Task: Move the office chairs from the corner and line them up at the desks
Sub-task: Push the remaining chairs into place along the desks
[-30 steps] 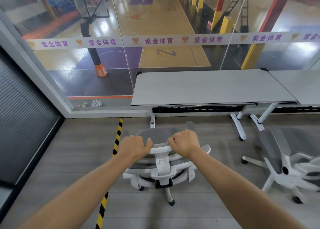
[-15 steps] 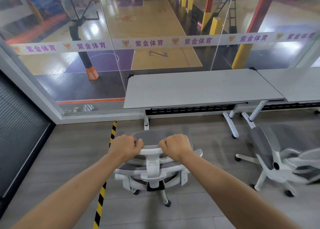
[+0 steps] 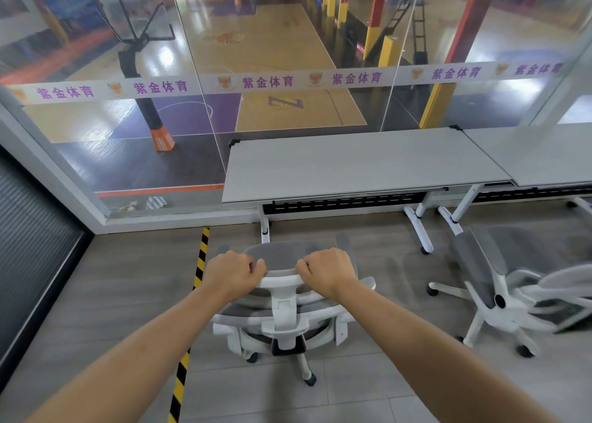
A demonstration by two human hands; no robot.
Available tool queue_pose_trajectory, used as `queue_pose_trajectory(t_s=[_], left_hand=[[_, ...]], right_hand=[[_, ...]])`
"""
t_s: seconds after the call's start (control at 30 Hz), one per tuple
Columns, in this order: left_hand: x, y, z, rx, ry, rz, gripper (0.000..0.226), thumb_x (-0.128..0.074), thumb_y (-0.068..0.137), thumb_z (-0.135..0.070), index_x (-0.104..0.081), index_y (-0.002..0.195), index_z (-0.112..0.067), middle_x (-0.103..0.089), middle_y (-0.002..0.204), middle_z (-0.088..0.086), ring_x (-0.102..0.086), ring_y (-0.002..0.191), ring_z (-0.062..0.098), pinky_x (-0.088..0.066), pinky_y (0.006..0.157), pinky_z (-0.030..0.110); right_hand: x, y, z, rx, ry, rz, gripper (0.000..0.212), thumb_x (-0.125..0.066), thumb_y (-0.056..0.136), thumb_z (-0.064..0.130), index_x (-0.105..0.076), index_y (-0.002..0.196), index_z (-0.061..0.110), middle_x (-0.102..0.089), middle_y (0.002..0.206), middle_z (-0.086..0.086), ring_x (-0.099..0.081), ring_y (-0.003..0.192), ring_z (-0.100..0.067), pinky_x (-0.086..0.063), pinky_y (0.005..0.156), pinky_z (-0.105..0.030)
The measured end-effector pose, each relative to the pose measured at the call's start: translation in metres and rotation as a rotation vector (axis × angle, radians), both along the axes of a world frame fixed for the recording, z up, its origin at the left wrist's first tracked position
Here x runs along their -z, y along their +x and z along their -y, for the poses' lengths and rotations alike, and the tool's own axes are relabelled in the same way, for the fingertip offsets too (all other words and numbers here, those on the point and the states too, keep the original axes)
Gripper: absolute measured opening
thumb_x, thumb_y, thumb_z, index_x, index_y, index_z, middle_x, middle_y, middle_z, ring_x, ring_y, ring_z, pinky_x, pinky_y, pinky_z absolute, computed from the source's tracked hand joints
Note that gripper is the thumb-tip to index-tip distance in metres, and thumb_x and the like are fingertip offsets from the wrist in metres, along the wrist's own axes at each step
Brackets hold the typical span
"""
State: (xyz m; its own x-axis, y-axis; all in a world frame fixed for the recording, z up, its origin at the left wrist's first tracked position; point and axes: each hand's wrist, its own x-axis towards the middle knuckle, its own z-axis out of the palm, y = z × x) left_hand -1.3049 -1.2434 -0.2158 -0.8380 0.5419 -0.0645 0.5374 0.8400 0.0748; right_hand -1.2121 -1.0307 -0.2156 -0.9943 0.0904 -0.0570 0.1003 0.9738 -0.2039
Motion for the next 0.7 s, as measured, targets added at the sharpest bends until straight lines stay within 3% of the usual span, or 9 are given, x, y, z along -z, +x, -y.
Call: queue_pose_trajectory(t_s=[0.17, 0.37, 0.5, 0.7], left_hand=[[-0.001, 0.005, -0.003, 0.007, 0.044, -0.020, 0.052, -0.028, 0.099, -0.050, -0.056, 0.065, -0.022, -0.057, 0.053, -0.003, -0.053, 0.046, 0.009, -0.046, 0.046, 0.024], [-0.001, 0.010, 0.003, 0.082, 0.081, -0.049, 0.047, -0.030, 0.102, -0.047, -0.060, 0.073, -0.022, -0.056, 0.056, -0.004, -0.049, 0.047, 0.006, -0.036, 0.045, 0.021], [0.002, 0.007, 0.005, 0.107, 0.096, -0.089, 0.060, -0.013, 0.090, -0.059, -0.058, 0.071, -0.023, -0.056, 0.055, -0.005, -0.052, 0.049, 0.007, -0.042, 0.047, 0.024], [0.008, 0.000, 0.003, 0.101, 0.124, -0.089, 0.062, -0.012, 0.088, -0.060, -0.061, 0.072, -0.025, -0.057, 0.055, -0.007, -0.054, 0.049, 0.007, -0.046, 0.048, 0.023]], right_hand=[[-0.002, 0.001, -0.009, -0.019, -0.003, 0.006, 0.053, -0.022, 0.098, 0.046, -0.042, 0.057, 0.018, -0.043, 0.053, 0.000, -0.038, 0.049, -0.019, -0.031, 0.047, -0.030], [-0.003, 0.008, -0.017, -0.032, 0.031, -0.017, 0.057, -0.024, 0.099, 0.049, -0.045, 0.058, 0.016, -0.043, 0.053, 0.001, -0.039, 0.050, -0.018, -0.021, 0.047, -0.028], [-0.004, 0.009, -0.016, -0.031, 0.044, -0.026, 0.057, -0.025, 0.100, 0.049, -0.046, 0.058, 0.016, -0.043, 0.053, 0.000, -0.039, 0.050, -0.019, -0.018, 0.047, -0.026], [-0.004, 0.008, -0.017, -0.014, 0.045, -0.041, 0.057, -0.025, 0.100, 0.048, -0.045, 0.058, 0.016, -0.042, 0.052, 0.000, -0.038, 0.048, -0.018, -0.018, 0.046, -0.027]])
